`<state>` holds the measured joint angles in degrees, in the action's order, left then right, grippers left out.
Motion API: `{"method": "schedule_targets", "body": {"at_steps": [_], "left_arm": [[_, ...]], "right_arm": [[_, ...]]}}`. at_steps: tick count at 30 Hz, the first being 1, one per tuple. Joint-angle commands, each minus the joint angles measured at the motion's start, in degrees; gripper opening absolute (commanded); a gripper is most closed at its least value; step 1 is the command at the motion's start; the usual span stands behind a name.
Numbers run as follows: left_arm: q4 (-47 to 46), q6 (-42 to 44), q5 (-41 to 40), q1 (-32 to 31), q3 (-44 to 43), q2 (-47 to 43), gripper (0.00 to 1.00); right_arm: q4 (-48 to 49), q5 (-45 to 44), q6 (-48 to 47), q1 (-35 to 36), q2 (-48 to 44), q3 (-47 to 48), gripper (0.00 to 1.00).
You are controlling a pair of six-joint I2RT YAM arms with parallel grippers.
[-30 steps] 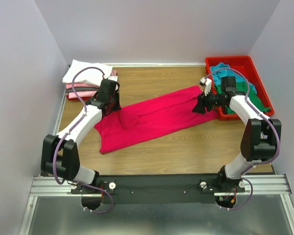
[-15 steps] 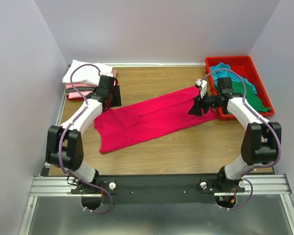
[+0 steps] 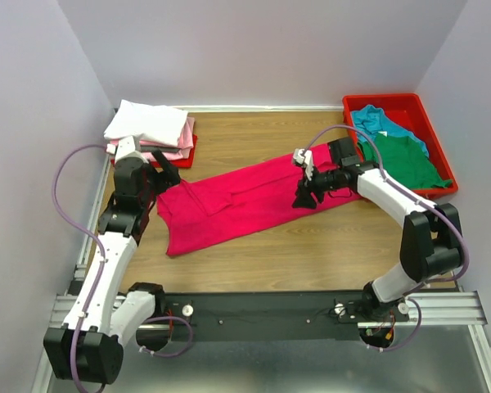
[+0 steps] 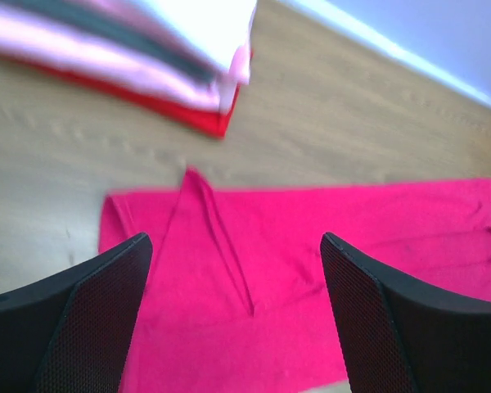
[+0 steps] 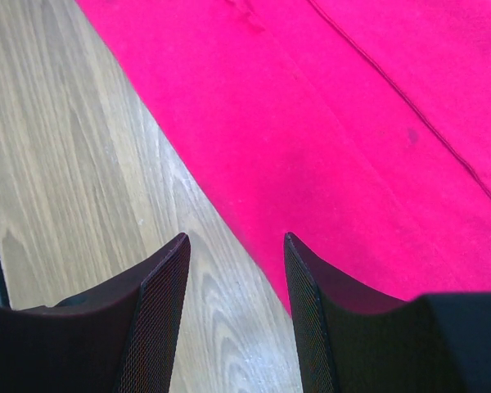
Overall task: Fold and stack the t-shirts
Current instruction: Fold the tshirt
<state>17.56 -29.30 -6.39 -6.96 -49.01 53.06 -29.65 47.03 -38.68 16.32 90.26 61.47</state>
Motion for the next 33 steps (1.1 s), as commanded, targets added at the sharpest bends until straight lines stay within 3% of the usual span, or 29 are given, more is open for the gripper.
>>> {"method": "schedule_targets", "body": {"at_steps": [1, 7, 11, 15, 17, 22, 24, 33], "left_arm": [[1.0, -11.5, 6.1, 1.8, 6.8, -1.5, 0.9], [8.5, -25.2, 8.1, 2.0, 12.9, -0.2, 0.85], [11.4, -26.4, 6.9, 1.9, 12.9, 0.9, 0.84], [12.5, -23.6, 0.5, 1.9, 9.6, 0.3, 0.84], [11.9, -21.5, -0.5, 1.9, 8.2, -0.1, 0.85], [9.4, -13.8, 1.2, 1.9, 5.0, -3.7, 0.86], [9.2, -11.8, 1.3, 1.9, 4.5, -5.6, 0.86], [5.6, -8.3, 10.2, 1.9, 8.2, -11.1, 0.86]], "right_arm": [[0.2, -4.2, -1.1, 2.7, 0.2, 0.3, 0.57], [0.6, -16.2, 1.3, 4.3, 2.5, 3.3, 0.57], [-2.9, -12.2, -6.0, 4.7, 0.8, 1.1, 0.59], [-8.8, -10.6, -22.7, 7.3, -2.1, -1.5, 0.65], [-8.5, -12.1, -25.6, 7.3, -2.3, -1.8, 0.69], [-13.6, -14.8, -28.3, 7.3, 2.3, 4.5, 0.69], [-13.2, -16.9, -31.7, 7.5, 1.4, 2.0, 0.69], [-1.1, -33.6, -26.7, 7.4, -2.6, -10.3, 0.66]]}}
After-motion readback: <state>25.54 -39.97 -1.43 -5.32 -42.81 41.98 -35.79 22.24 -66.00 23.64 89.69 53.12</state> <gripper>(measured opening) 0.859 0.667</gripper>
